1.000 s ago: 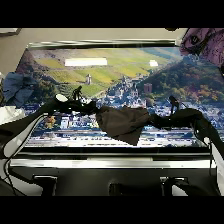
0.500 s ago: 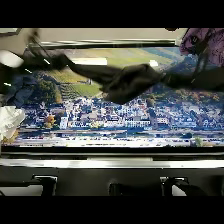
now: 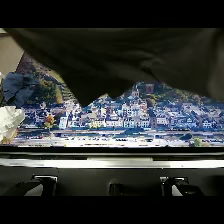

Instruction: Fold the clothes and pants, and hang the long-sleeved shirts on hangers.

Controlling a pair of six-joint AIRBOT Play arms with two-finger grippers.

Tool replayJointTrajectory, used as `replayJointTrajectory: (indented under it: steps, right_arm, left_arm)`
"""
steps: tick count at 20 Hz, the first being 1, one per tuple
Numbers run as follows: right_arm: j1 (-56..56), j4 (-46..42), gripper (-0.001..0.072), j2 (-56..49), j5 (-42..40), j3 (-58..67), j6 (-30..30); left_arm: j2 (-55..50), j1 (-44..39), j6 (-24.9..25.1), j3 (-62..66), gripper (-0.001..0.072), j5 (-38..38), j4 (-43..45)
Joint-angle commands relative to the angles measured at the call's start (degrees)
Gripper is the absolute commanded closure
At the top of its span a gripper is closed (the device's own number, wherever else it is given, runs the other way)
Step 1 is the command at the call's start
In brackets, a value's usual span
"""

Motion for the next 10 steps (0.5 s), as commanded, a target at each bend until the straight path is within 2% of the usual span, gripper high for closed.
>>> replayJointTrajectory:
  steps: [1, 3, 6, 10]
  right_arm:
    - [0.0, -5.8, 0.0674, 1.0, -0.3, 0.9, 2.6]
    - [0.0, -5.0, 0.0674, -4.7, 0.1, 0.9, 2.6]
    - [0.0, 0.1, 0.0673, -18.5, -0.6, 0.9, 2.6]
    - [5.2, 2.6, 0.0673, -40.4, 1.2, 0.9, 2.5]
  left_arm:
    - [3.0, 0.1, -6.3, -2.0, 0.0695, -4.3, 3.9]
    - [1.4, 0.1, -8.2, -6.9, 0.0694, -4.2, 3.9]
    - [-3.8, 0.1, -8.3, -16.8, 0.0693, -2.5, 4.3]
    - [-14.6, 0.1, -8.3, -28.8, 0.0693, 8.3, 5.8]
